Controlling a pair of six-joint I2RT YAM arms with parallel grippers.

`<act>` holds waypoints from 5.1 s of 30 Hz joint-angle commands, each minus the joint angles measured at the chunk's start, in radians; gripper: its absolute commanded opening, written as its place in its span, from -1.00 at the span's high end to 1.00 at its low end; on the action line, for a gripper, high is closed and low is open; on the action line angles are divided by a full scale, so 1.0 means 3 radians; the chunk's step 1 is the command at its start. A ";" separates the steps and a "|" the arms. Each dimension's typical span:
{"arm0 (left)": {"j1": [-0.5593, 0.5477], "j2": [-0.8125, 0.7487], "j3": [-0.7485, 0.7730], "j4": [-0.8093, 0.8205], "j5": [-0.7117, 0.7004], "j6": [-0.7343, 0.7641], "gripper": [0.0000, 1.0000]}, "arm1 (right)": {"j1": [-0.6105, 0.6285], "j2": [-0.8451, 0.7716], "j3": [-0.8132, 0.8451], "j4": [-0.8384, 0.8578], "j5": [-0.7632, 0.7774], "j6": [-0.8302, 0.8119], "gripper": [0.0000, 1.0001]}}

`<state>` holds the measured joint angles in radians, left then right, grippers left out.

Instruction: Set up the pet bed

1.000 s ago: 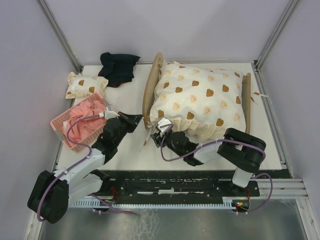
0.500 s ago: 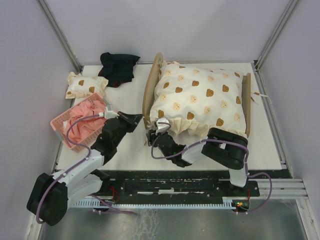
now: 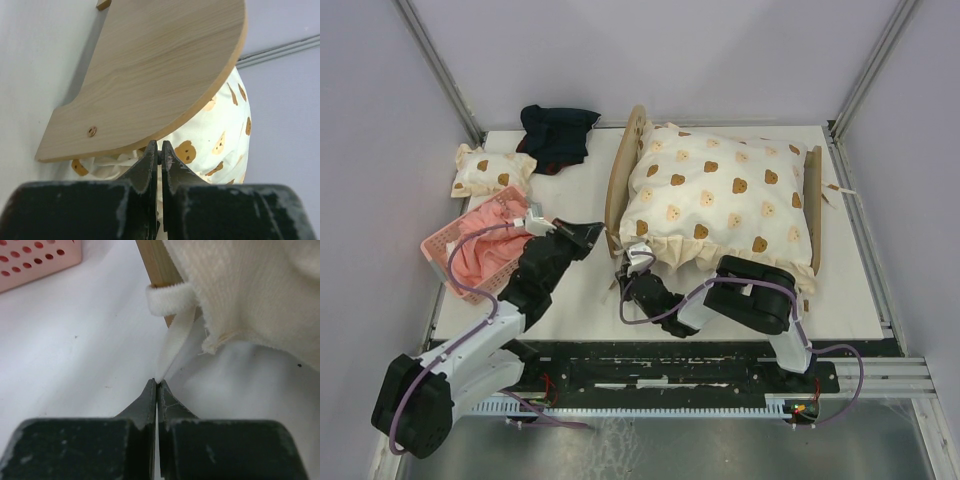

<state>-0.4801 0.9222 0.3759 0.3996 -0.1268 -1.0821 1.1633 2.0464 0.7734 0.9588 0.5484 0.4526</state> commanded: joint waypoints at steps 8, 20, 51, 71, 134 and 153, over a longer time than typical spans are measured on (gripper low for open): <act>-0.0019 -0.0027 0.0587 0.0387 -0.0183 0.1008 0.95 | -0.0035 -0.0009 -0.0083 0.0318 0.0249 -0.0262 0.96; -0.0011 0.0160 0.1288 0.0291 -0.0190 0.1444 0.95 | -0.0187 0.0065 -0.0255 0.0296 0.0214 0.0146 0.96; -0.0015 0.0169 0.1991 -0.0417 -0.0229 0.1884 0.95 | -0.0183 0.0007 -0.0536 0.0629 0.0382 0.0081 0.96; -0.0052 -0.0932 0.0723 -0.1191 0.0140 0.1749 -0.06 | -0.0167 -0.3011 -0.0435 -0.3267 -0.0128 -0.0001 -0.23; -0.1176 0.1136 0.0509 0.0193 -0.2049 0.2840 0.95 | -0.2618 -0.4048 -0.0244 -0.5256 0.0624 -0.0219 0.20; -0.1832 0.0551 0.1192 -0.1349 -0.1809 0.1868 -0.21 | -0.2293 -0.4636 -0.0585 -0.4921 -0.1105 0.0806 -0.14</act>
<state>-0.9470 1.0859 0.6903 0.0265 -0.6529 -0.4385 0.4412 0.6659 0.6407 -0.6357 0.2436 0.5774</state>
